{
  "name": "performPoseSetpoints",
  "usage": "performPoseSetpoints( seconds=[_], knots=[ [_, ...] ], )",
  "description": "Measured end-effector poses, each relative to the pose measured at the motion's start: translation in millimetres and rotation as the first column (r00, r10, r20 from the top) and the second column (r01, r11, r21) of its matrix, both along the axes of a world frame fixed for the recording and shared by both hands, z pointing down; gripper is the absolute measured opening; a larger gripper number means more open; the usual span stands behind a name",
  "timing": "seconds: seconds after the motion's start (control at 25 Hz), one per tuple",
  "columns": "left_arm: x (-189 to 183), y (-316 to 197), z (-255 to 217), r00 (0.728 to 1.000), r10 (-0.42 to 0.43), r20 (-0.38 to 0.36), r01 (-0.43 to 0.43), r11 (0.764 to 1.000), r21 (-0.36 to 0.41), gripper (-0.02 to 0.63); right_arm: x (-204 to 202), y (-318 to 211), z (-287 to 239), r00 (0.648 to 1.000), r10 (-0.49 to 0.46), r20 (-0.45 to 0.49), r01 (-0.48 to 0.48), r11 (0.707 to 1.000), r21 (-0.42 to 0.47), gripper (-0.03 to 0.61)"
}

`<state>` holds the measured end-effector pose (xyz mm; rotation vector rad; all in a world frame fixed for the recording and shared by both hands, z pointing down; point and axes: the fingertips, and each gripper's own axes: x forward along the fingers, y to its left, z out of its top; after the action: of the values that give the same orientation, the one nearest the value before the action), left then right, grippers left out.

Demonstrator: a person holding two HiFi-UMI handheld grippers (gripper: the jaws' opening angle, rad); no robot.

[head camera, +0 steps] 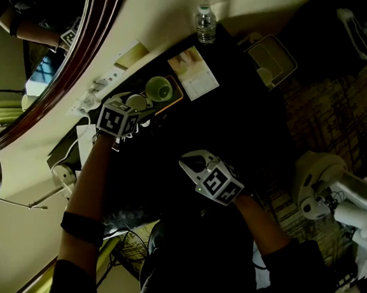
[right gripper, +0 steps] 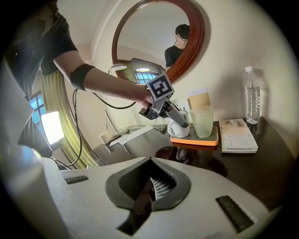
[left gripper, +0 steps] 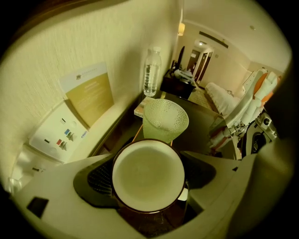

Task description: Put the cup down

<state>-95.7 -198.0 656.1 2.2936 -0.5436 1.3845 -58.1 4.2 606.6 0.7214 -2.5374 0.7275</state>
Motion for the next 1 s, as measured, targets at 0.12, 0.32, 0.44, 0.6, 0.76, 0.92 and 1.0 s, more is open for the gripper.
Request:
performPoseSetpoints(
  seconds=[0.12,0.32,0.44,0.6,0.76,0.92,1.0],
  knots=[
    [-1,-2,-4,1.0,0.003,0.015,-0.004,1.0,0.028,0.434,-1,1,-1,1.0,0.0,-0.001,0.0,1.0,0.004,0.0],
    [-4,2,-15,1.0,-0.001,0.031,0.0,0.999,0.046,0.434,1,3,-2,1.0,0.003,-0.008,-0.003,1.0,0.007,0.0],
    [-4,8,-26,0.999,-0.028,0.031,0.026,0.998,0.051,0.434,6,2,-5,1.0,0.01,-0.015,-0.01,1.0,0.01,0.0],
    [-2,21,-49,0.998,-0.068,0.004,0.068,0.996,0.063,0.433,19,2,-11,0.999,0.018,-0.034,-0.017,1.0,0.01,0.0],
    [-7,42,-81,0.994,-0.109,-0.027,0.111,0.989,0.096,0.433,33,1,-26,0.997,0.026,-0.074,-0.025,0.999,0.023,0.0],
    [-9,60,-126,0.978,-0.168,-0.121,0.188,0.965,0.185,0.383,46,-4,-44,0.997,0.026,-0.071,-0.022,0.998,0.053,0.0],
    [-11,67,-153,0.962,-0.206,-0.178,0.248,0.935,0.255,0.313,57,-9,-44,0.994,0.028,-0.104,-0.022,0.998,0.061,0.0]
  ],
)
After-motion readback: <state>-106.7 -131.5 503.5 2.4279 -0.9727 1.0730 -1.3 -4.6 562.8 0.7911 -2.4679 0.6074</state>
